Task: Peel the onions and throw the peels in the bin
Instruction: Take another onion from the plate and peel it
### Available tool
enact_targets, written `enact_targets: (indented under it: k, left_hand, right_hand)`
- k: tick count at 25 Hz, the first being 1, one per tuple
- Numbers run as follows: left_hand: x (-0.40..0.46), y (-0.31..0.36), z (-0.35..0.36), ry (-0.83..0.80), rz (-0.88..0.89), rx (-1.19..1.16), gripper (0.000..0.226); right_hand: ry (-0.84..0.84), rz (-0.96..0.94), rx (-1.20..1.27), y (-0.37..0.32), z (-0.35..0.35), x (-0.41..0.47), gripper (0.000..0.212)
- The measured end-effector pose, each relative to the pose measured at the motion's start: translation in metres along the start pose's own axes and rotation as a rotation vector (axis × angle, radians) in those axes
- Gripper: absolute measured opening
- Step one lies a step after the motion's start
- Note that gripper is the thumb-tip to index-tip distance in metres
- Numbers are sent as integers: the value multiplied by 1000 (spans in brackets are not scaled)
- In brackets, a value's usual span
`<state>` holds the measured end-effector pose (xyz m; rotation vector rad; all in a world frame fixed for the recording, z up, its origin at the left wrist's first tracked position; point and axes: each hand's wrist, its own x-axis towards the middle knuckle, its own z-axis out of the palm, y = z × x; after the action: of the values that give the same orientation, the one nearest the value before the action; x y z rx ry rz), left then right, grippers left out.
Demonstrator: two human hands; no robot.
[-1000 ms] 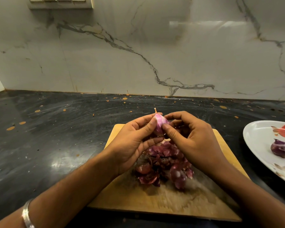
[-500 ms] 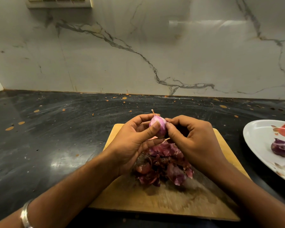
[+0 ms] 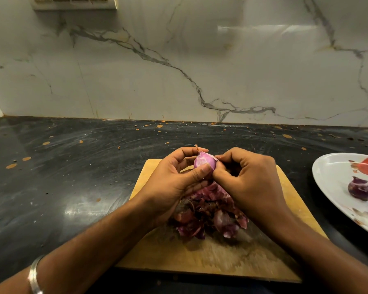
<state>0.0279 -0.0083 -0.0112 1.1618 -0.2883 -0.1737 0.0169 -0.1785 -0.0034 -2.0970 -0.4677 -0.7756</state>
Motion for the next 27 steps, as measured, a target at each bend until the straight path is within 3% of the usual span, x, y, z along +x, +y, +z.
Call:
enact_targets:
  k: [9, 13, 22, 27]
  left_hand:
    - [1, 3, 2, -46, -45, -11, 42]
    - [1, 7, 0, -93, -22, 58, 43]
    - [-2, 8, 3, -150, 11, 104, 43]
    - [-2, 7, 5, -156, 4, 97, 39]
  right_hand:
    - [-7, 176, 146, 7, -1, 5, 10]
    - [-60, 126, 164, 3, 0, 4, 12]
    - [44, 25, 49, 4, 0, 3, 8]
    - [60, 180, 162, 7, 1, 2, 15]
